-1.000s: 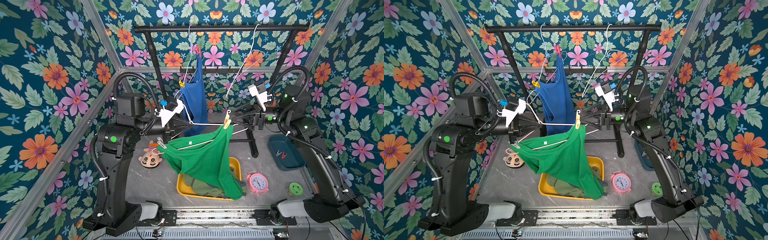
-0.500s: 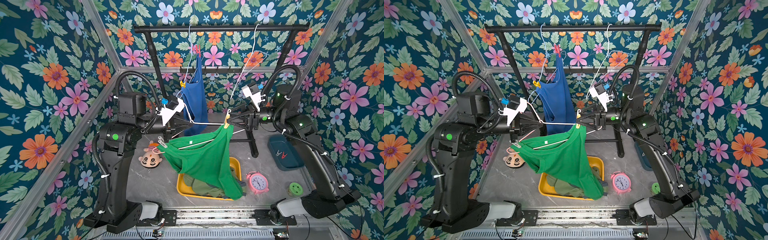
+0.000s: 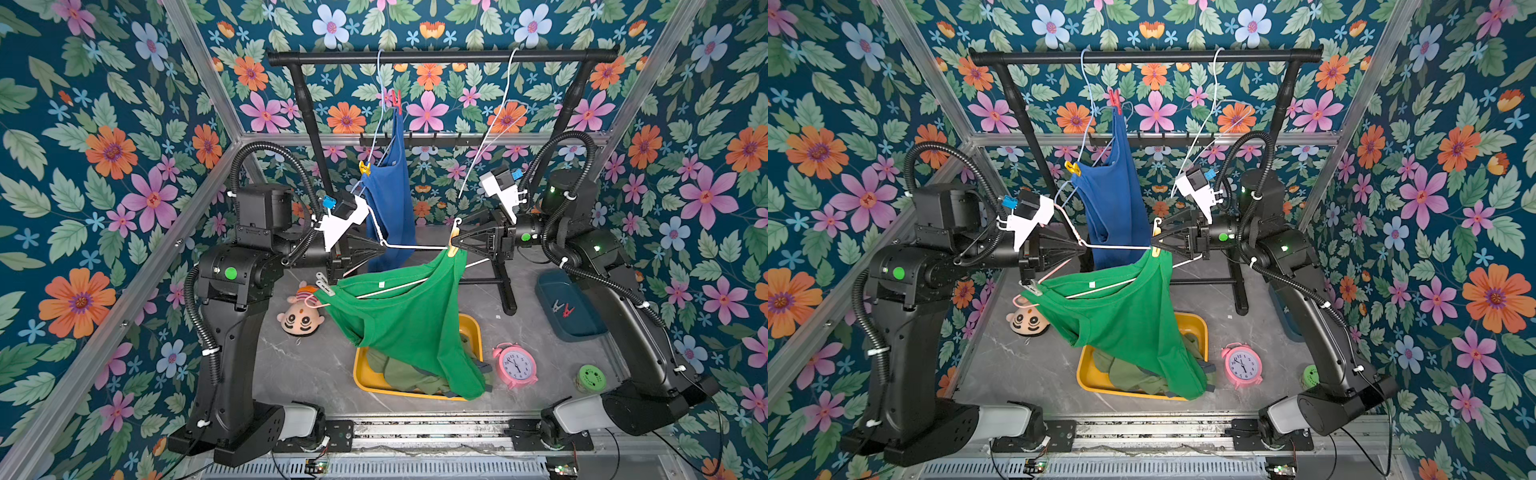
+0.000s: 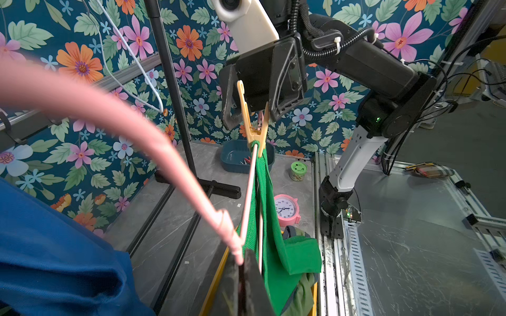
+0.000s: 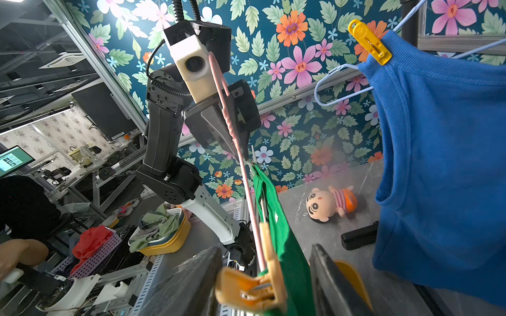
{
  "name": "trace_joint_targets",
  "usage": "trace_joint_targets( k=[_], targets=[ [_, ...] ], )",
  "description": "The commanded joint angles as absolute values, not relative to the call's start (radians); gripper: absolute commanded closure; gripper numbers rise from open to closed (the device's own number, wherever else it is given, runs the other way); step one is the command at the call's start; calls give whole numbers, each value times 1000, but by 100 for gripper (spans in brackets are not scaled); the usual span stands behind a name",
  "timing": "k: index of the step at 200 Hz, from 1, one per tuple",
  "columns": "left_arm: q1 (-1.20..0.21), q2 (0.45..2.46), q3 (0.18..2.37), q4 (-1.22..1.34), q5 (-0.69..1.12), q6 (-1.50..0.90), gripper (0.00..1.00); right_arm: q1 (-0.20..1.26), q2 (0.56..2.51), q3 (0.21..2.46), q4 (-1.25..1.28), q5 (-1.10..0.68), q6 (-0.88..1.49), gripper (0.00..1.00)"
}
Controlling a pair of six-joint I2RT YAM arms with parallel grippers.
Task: Remove the clothespins securing tank tops to the hanger
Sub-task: Remove the clothespin from the hanger.
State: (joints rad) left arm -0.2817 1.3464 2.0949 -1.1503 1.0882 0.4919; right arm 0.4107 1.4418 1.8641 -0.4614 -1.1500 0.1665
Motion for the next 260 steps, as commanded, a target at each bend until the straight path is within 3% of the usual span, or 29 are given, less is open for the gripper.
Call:
trace_joint_targets(
  k=[1, 203, 260],
  targets=[
    [-281, 1344, 2094, -1118, 1117, 492, 100, 414, 1440, 1864, -407, -1173, 183, 52],
    [-281, 1342, 2095, -1110, 1111, 486, 100, 417, 1413, 1819, -302, -1197, 244, 86],
    [-281, 1336, 2092, -1112, 1109, 492, 100, 403, 1421, 1902, -322, -1147, 251, 95]
  ],
)
